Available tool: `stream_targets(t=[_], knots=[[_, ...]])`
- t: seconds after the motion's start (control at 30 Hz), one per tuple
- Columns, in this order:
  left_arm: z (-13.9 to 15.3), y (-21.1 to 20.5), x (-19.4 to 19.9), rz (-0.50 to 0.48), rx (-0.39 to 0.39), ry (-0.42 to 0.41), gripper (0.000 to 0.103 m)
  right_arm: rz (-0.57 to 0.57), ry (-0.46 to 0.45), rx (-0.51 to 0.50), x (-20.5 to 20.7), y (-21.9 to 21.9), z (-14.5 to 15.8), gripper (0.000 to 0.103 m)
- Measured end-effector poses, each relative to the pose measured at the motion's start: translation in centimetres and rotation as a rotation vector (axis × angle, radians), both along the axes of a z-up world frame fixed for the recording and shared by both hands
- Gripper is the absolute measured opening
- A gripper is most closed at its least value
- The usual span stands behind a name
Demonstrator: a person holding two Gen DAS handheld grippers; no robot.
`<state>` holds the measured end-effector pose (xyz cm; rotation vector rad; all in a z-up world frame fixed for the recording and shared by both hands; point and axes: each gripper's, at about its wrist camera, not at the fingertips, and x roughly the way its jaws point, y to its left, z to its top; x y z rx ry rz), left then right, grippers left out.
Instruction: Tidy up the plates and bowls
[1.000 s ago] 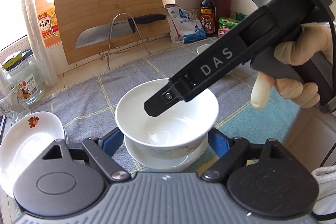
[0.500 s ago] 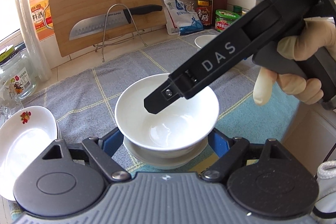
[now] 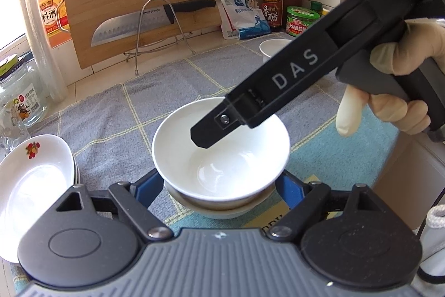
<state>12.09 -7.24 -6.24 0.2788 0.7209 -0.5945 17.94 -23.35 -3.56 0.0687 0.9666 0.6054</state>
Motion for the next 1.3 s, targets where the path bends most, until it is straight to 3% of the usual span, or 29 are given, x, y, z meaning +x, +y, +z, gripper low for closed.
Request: stream_targets(t=[0.1, 0.43, 0.7, 1.0, 1.3], knots=[[0.1, 0.1, -0.1, 0.000, -0.011, -0.009, 0.094, 0.001, -0.013, 0.009, 0.0, 0.0, 0.3, 0.085], [1.7, 1.0, -0.8, -0.043, -0.041, -0.003, 0.095, -0.040, -0.073, -0.027, -0.9, -0.8, 1.1, 0.101], [3.3, 0.4, 0.2, -0.149, -0.058, -0.053, 0.097, -0.167, -0.120, -0.072, -1.7, -2.5, 1.6, 0.103], [3.3, -1.7, 2.4, -0.298, -0.081, -0.077, 0.097, -0.423, -0.152, -0.136, -3.5, -6.7, 1.6, 0.103], [4.0, -7.4, 2.3, -0.304, -0.114, -0.102, 0.097, -0.521, -0.142, -0.197, -4.6, -13.2, 1.4, 0.103]])
